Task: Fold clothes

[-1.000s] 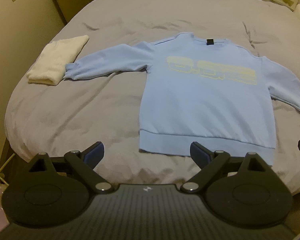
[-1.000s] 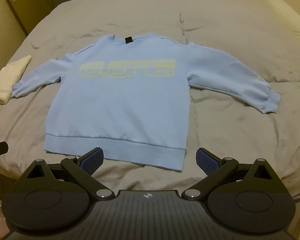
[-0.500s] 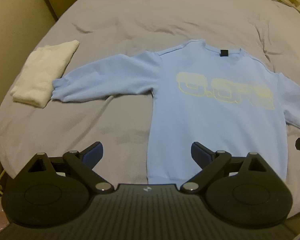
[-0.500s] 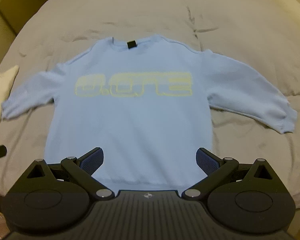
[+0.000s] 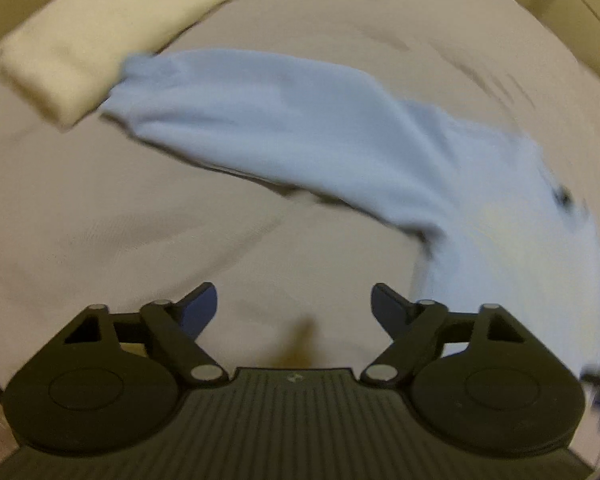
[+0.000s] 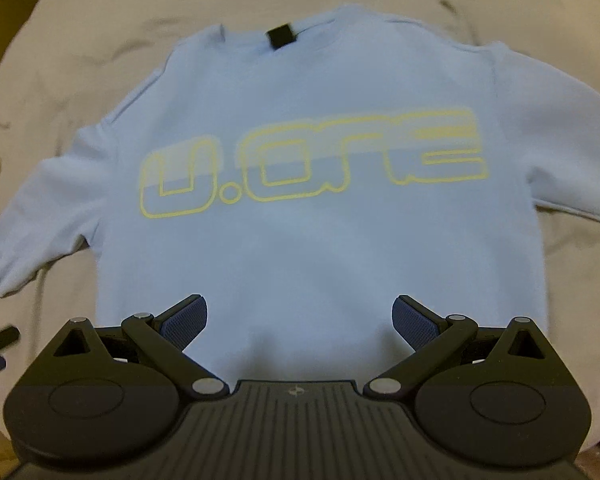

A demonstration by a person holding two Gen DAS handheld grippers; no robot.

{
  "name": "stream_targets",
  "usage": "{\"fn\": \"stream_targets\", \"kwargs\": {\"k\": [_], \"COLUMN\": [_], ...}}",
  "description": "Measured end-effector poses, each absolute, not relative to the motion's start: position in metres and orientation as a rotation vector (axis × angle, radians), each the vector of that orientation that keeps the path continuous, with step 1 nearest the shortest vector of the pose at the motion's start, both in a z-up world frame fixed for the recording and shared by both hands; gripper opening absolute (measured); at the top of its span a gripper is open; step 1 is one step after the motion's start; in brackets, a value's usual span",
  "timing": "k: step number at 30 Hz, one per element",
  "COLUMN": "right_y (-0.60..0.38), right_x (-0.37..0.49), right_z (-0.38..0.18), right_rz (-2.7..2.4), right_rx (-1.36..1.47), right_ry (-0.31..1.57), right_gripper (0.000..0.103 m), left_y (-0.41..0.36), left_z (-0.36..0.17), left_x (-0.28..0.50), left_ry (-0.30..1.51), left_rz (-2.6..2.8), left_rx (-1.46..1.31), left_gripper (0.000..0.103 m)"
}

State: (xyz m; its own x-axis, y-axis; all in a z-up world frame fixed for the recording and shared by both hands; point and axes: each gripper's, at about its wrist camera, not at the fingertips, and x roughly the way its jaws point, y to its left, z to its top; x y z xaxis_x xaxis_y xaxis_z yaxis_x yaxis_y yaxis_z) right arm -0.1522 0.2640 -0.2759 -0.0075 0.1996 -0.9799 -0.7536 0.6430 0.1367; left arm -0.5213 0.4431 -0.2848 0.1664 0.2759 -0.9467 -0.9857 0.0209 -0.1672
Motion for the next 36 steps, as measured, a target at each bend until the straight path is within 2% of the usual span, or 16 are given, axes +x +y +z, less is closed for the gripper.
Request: {"fn": "stream_targets", "kwargs": {"k": [3, 10, 14, 15, 16, 18, 19, 21, 24, 28, 30, 31, 33, 36], "right_y": [0.285, 0.314, 0.319, 0.318, 0.317, 0.312, 0.309, 0.301, 0.286, 0.260, 0.244, 0.235, 0.217, 0.192], "right_x": [-0.156, -0.156, -0.159, -0.160, -0.161, -0.161, -0.160, -0.155, -0.142, -0.118, -0.105, -0.098, -0.083, -0.058], "right_z": [-0.293, -0.334, -0.347, -0.350, -0.351, -0.354, -0.354, -0.352, -0.344, -0.335, -0.330, -0.327, -0.322, -0.316], "right_rz": [0.798, 0.732, 0.731, 0.731, 0.730, 0.723, 0.720, 0.715, 0.702, 0.658, 0.630, 0.617, 0.590, 0.541], "right_rx": [-0.557, -0.622, -0.662, -0.670, -0.676, -0.685, -0.685, -0.680, -0.655, -0.595, -0.558, -0.539, -0.501, -0.452], "right_ry": [1.376, 1.406, 1.418, 1.420, 1.423, 1.431, 1.432, 1.428, 1.413, 1.401, 1.399, 1.397, 1.394, 1.394], "right_gripper": [0.101, 0.101, 0.101, 0.102, 0.101, 0.101, 0.101, 0.101, 0.101, 0.101, 0.101, 0.101, 0.102, 0.102], "left_y": [0.471, 0.526, 0.547, 0.552, 0.557, 0.564, 0.566, 0.565, 0.553, 0.507, 0.470, 0.452, 0.417, 0.371], "left_z": [-0.309, -0.352, -0.369, -0.373, -0.377, -0.380, -0.377, -0.359, -0.306, -0.226, -0.202, -0.195, -0.199, -0.225], "left_x": [-0.556, -0.617, -0.634, -0.635, -0.635, -0.630, -0.627, -0.615, -0.572, -0.482, -0.435, -0.411, -0.369, -0.323], "left_ry": [0.780, 0.585, 0.430, 0.407, 0.387, 0.379, 0.363, 0.345, 0.372, 0.369, 0.384, 0.399, 0.472, 0.643], "left_rz": [1.285, 1.454, 1.474, 1.470, 1.465, 1.437, 1.422, 1.426, 1.371, 1.082, 0.897, 0.803, 0.652, 0.518], "left_rx": [-1.169, -1.278, -1.350, -1.356, -1.357, -1.349, -1.353, -1.278, -1.020, -0.748, -0.683, -0.667, -0.680, -0.703], "left_gripper": [0.067, 0.068, 0.075, 0.073, 0.067, 0.011, 0.005, 0.004, 0.004, 0.004, 0.008, 0.013, 0.052, 0.053]}}
